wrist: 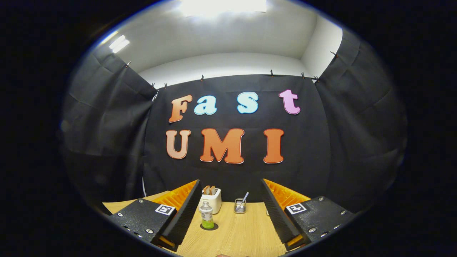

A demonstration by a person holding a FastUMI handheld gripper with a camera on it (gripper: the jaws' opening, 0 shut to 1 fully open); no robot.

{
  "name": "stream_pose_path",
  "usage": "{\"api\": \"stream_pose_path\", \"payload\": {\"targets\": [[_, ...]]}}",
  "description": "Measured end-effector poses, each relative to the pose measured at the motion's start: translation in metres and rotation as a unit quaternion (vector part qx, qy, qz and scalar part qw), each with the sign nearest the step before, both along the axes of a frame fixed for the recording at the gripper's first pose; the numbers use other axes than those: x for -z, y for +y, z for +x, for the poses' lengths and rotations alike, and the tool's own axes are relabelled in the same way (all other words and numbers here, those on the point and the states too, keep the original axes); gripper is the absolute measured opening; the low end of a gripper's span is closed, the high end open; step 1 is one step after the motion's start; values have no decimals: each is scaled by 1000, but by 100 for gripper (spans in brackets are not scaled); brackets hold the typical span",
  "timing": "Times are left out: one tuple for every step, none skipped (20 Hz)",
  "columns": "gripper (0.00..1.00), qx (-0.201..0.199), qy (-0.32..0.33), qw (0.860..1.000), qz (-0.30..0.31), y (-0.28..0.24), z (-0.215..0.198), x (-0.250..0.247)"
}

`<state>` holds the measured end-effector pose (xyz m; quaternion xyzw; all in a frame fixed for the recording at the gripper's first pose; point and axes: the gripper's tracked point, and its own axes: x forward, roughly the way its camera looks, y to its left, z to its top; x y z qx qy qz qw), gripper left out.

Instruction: Take the bottle from table, then pour the juice into the cup, finally place the bottle on the coaster

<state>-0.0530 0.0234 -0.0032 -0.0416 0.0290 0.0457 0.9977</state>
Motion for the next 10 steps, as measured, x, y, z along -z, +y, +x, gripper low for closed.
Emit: {"api": "stream_pose_path", "payload": {"targets": [[97, 1, -3, 1000, 0, 0, 1, -1], [97, 2, -5, 1000, -2, 1, 2, -2], [97, 0, -6, 1000, -4, 3, 2, -1], [97, -4, -8, 1000, -6, 6, 2, -1], [97, -8, -9, 1000, -8, 9, 2, -1], [97, -10, -12, 1000, -10, 10, 3, -2], [97, -9, -14, 1000, -11, 9, 4, -2], [97, -7, -15, 1000, -13, 8, 6, -2], [97, -6, -14, 1000, -12, 8, 7, -1], [97, -5, -11, 1000, -12, 8, 7, -1]]}}
